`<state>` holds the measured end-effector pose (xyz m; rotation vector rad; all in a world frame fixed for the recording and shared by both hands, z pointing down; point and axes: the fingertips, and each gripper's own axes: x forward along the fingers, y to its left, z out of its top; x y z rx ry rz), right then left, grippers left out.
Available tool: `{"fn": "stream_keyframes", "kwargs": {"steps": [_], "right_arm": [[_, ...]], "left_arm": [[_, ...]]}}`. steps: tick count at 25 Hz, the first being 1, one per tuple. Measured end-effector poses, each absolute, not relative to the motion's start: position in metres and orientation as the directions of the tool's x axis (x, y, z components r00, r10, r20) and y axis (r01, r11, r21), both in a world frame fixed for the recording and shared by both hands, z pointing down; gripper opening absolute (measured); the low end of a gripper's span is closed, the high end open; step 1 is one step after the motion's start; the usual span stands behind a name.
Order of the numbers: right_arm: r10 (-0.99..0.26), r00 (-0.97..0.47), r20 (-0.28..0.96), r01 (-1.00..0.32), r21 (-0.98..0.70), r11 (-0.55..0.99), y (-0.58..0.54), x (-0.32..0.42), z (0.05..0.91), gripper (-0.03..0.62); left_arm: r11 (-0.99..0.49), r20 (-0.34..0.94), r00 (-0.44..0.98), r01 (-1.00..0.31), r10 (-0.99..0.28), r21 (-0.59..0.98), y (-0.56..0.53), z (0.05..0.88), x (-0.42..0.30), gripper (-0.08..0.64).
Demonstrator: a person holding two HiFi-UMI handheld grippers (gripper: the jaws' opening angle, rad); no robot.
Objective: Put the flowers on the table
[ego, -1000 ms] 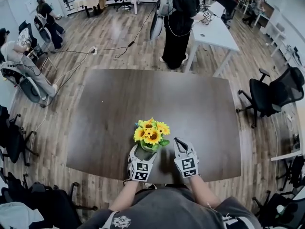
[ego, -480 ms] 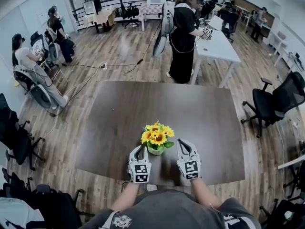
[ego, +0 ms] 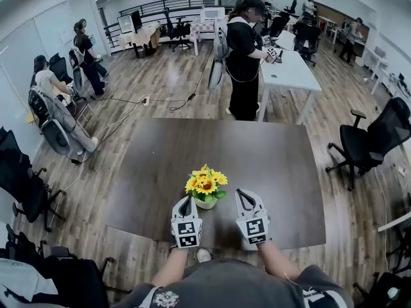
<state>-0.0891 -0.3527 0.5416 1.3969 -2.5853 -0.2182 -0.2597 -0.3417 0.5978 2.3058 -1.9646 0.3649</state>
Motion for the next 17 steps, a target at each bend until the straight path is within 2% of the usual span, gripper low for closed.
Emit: {"fn": "stream_keyframes", "kwargs": {"steps": [17], "right_arm": [[-0.837, -0.535, 0.116, -0.807, 0.223, 0.547, -0.321, -0.059, 0.544, 0.023]], "left_arm": [[-0.146, 0.252, 0.127, -0.988, -0.959, -0.057, -0.314, 0.599, -0.236, 0.008]]}}
